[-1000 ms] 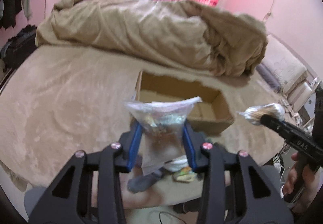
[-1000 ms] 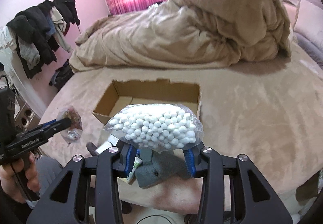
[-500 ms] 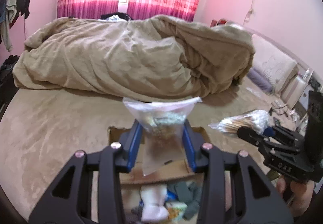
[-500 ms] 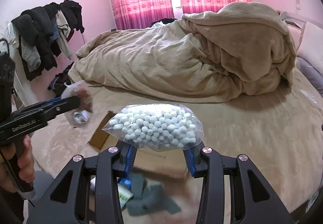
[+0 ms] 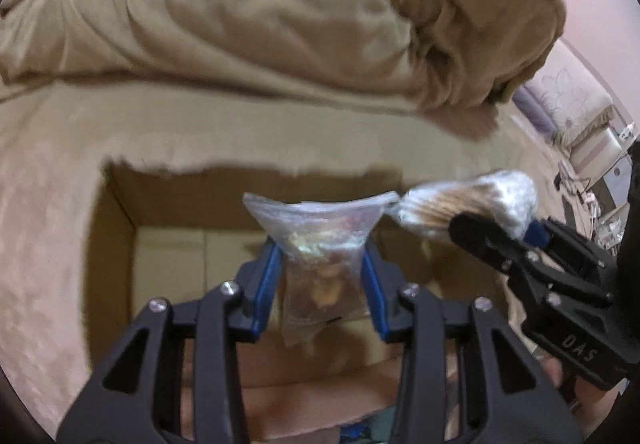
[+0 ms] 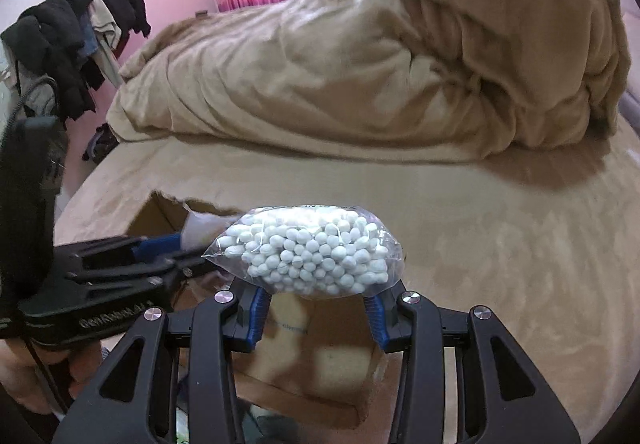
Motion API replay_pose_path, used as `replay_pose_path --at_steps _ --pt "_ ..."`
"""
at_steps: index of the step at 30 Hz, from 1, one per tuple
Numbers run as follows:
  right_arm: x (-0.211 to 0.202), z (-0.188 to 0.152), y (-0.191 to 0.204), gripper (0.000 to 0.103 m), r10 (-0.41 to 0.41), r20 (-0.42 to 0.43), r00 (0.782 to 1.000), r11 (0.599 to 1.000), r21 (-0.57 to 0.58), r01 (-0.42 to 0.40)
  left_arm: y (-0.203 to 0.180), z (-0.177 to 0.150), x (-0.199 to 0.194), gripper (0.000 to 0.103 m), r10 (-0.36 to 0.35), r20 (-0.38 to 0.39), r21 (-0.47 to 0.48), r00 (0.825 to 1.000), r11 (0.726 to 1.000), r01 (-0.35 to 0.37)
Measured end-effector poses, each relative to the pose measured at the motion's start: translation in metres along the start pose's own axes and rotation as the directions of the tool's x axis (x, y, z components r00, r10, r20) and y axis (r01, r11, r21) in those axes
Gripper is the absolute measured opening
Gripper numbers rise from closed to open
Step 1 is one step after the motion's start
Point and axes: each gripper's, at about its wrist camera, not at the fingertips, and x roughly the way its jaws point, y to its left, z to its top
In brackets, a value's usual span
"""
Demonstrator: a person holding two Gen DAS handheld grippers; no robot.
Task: Organize objects
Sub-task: 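Lower both bags into the cardboard box and open both grippers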
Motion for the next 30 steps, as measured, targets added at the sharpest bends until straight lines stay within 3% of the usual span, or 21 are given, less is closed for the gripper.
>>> replay_pose_path --at_steps 4,8,13,19,24,28,30 --pt "0.014 -0.015 0.000 0.045 -0.007 -0.037 0.999 1.000 0.004 0.007 -0.001 -0.017 0.015 0.045 -0.004 -0.059 -0.001 0.998 1.000 0.004" --pt "0.018 -0.028 0.002 0.059 0.000 -0.071 0.997 1.000 0.009 0.000 -0.008 -0.029 0.010 0.051 0.047 -0.073 0.020 0.996 0.999 -0.045" --pt "-0.001 -0.036 0.011 0.075 -0.011 -0.051 0.999 1.000 0.004 0.011 -0.009 -0.042 0.000 0.053 0.061 -0.073 0.029 0.995 0.998 -0.059" --pt "-0.022 -0.050 0.017 0.076 -0.007 -0.064 0.998 1.000 0.007 0.007 -0.006 -0.063 -0.017 0.055 0.040 -0.066 0.004 0.997 0.999 -0.039" --pt "-0.047 -0.056 0.020 0.076 -0.027 -0.049 0.998 0.999 0.016 0.028 -0.010 -0.073 -0.044 0.056 0.064 -0.004 0.013 0.998 0.998 -0.064" --pt "-0.070 -0.053 0.024 0.076 -0.039 -0.027 0.999 0.999 0.023 0.040 -0.014 -0.072 -0.082 0.076 0.084 0.083 0.011 0.993 0.996 -0.085" --pt "-0.082 -0.052 0.028 0.076 -0.040 -0.014 0.999 0.999 0.024 0.041 -0.016 -0.074 -0.104 0.080 0.096 0.133 0.009 0.986 0.995 -0.098"
